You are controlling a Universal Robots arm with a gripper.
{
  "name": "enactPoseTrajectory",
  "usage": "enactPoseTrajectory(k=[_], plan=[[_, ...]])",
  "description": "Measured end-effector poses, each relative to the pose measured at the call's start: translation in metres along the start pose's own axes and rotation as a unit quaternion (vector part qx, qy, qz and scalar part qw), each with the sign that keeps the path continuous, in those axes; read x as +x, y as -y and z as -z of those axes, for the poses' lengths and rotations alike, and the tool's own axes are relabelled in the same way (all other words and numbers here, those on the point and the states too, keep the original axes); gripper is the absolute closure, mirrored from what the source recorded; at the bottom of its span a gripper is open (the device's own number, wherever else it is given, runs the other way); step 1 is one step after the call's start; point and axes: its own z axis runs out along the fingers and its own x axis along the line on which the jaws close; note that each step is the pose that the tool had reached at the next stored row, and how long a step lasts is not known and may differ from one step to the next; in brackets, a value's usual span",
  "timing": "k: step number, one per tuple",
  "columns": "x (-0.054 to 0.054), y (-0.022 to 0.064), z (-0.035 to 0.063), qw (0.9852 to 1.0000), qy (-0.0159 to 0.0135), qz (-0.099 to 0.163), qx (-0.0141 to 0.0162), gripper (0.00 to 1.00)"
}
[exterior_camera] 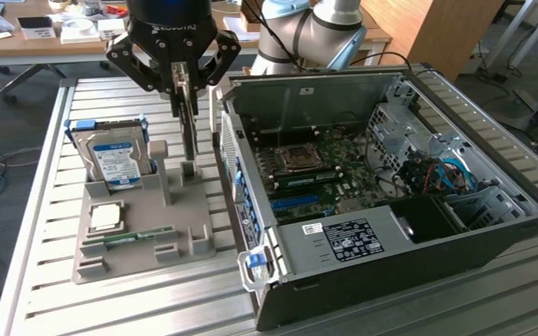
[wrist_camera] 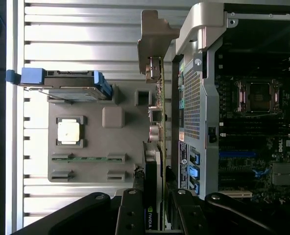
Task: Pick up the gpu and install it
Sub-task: 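Pick up the gpu and move the gpu toward the slot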
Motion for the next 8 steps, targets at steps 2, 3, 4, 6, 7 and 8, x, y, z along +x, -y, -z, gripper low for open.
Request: enactPoseTrajectory(k=[2,3,4,6,7,8], plan=[[-0.0001,0.0000,0.0002,1.0000,0.0000,0.000,0.0000,0.73],[-0.0002,0.0000,0.0003,1.0000,0.0000,0.000,0.0000,0.73],[-0.0005,0.0000,0.0004,1.0000,-0.0001,0.000,0.0001,0.73],[-0.0013,0.0000,0.0003,1.0000,-0.0001,0.000,0.0000,0.73],[-0.0018,-0.0001,0.0003,1.0000,0.0000,0.000,0.0000,0.73],[-0.0025,-0.0001,0.0002,1.0000,0.0000,0.000,0.0000,0.73]])
